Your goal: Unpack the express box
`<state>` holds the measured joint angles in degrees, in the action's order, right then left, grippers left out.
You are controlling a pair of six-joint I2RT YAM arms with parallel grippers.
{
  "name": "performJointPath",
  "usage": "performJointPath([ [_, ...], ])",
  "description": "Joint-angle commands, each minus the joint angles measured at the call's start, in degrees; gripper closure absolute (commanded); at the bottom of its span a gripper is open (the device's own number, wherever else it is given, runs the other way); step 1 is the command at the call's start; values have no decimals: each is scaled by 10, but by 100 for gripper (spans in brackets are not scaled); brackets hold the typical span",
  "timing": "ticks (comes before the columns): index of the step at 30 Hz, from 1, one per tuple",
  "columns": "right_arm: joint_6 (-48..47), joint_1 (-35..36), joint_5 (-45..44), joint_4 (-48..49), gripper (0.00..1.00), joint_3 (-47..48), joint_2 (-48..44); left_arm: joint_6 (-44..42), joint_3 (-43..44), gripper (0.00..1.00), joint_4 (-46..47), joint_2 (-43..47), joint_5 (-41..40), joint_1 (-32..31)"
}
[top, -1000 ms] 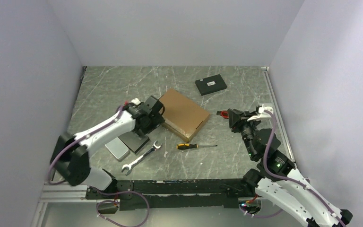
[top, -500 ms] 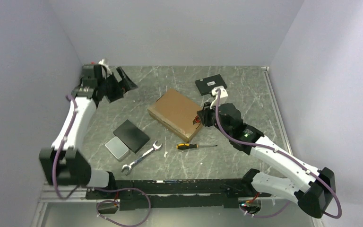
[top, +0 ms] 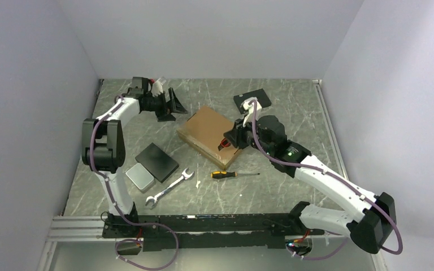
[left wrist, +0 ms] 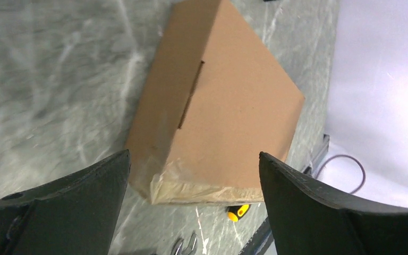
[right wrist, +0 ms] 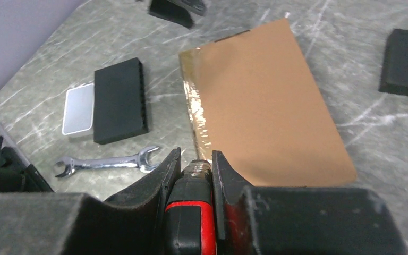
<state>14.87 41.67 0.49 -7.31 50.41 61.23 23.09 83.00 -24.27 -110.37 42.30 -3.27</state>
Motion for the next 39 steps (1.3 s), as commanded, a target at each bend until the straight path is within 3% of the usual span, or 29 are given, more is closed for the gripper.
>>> performJointPath([
  [1, -26, 0, 66, 62, 100, 20, 11, 5, -6, 9, 96, -30, 101, -17],
  [9, -32, 3, 69, 85, 100, 27, 40, 41, -14, 27, 128, -89, 128, -85],
  [13, -88, 22, 140, 179, 100, -3, 41, 32, -18, 32, 108, -85, 114, -114],
  [18, -162, 27, 119, 307, 100, -43, 57, -16, 13, 28, 25, -85, 80, -114],
  [22, -193, 27, 137, 372, 100, -31, 106, -12, 17, 36, 6, -95, 73, -102],
  [30, -229, 27, 170, 372, 100, 28, 209, 0, 24, 41, -2, -110, 72, -94],
  [39, -217, 27, 150, 387, 100, 42, 249, 10, 20, 45, 1, -110, 70, -95],
])
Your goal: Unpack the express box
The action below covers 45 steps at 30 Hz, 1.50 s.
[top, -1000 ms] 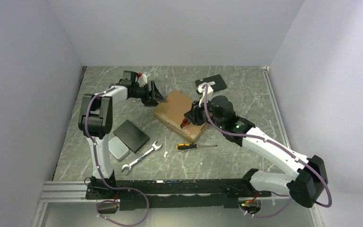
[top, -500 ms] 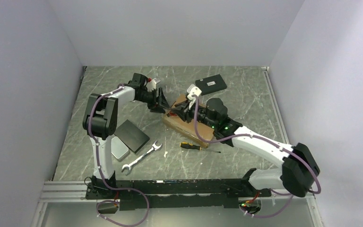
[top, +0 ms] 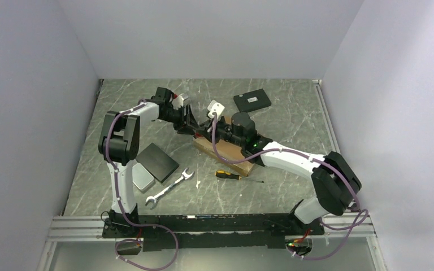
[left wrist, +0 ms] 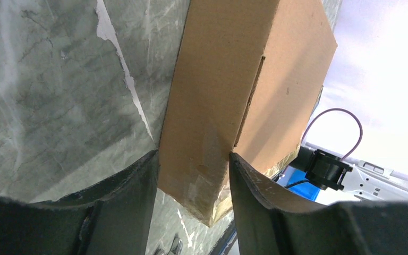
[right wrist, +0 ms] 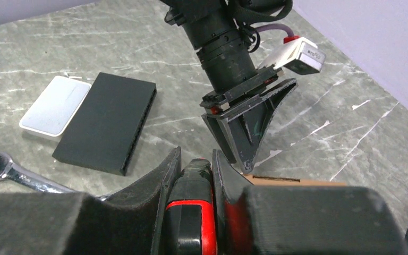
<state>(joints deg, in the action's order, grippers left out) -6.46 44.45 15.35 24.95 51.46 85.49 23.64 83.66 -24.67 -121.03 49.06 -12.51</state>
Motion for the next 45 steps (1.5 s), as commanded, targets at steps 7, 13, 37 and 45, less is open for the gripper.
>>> performJointPath([
  [7, -11, -1, -11, 56, 100, 45, 29, 2, 13, 50, -1, 3, -9, -6],
  [13, -6, -1, -12, 60, 100, 51, 51, -10, 24, 54, -21, -5, -24, -7],
  [37, 17, 0, -35, 42, 100, 47, 26, -21, 30, 54, -30, -5, -25, -8],
  [45, 26, 0, -58, 45, 100, 35, 3, -36, 31, 45, -38, 18, -33, -8],
])
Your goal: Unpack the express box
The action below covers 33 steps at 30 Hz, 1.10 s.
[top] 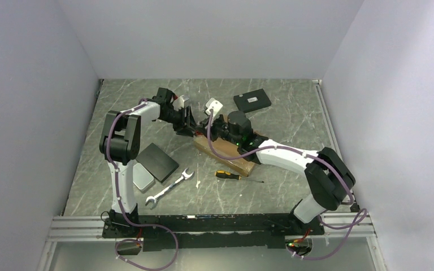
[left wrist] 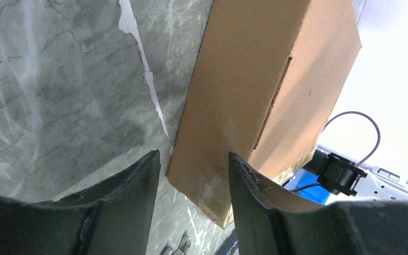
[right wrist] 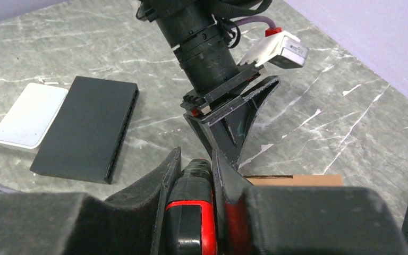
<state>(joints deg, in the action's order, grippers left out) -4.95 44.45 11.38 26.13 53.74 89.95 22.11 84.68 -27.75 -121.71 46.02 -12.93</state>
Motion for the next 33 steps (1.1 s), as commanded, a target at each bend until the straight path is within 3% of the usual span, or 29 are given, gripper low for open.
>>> performJointPath([
  [1, 12, 0, -23, 35, 100, 10, -46, -23, 21, 44, -11, 26, -4, -3],
  [21, 41, -24, -68, 30, 100, -37, -108, -39, 22, 30, -24, 52, -20, -3],
  [33, 49, -37, 28, 28, 100, -29, -87, -42, 2, 20, -10, 76, 8, -9],
])
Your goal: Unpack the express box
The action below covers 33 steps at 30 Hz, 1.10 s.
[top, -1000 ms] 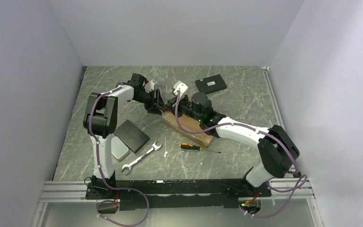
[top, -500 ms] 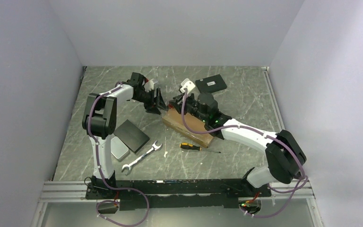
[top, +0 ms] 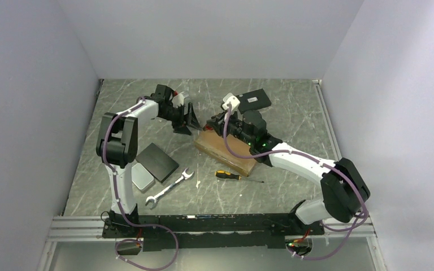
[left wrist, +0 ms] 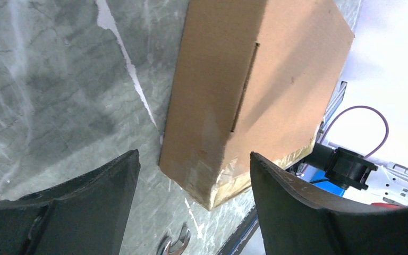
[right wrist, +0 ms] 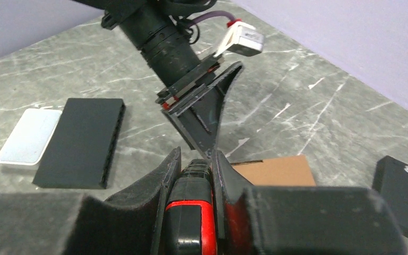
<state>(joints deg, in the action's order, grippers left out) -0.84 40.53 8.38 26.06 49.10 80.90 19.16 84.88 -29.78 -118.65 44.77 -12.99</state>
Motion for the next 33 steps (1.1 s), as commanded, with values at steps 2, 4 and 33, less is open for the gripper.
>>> performJointPath([
  [2, 23, 6, 74, 36, 100, 20, 13, -15, -2, 21, 7, 48, 17, -13],
  [4, 22, 10, 78, 37, 100, 24, 22, -15, -2, 29, 3, 44, 15, -15],
  [33, 23, 16, 86, 50, 100, 50, 79, -34, 19, 51, -34, 12, -10, -31],
])
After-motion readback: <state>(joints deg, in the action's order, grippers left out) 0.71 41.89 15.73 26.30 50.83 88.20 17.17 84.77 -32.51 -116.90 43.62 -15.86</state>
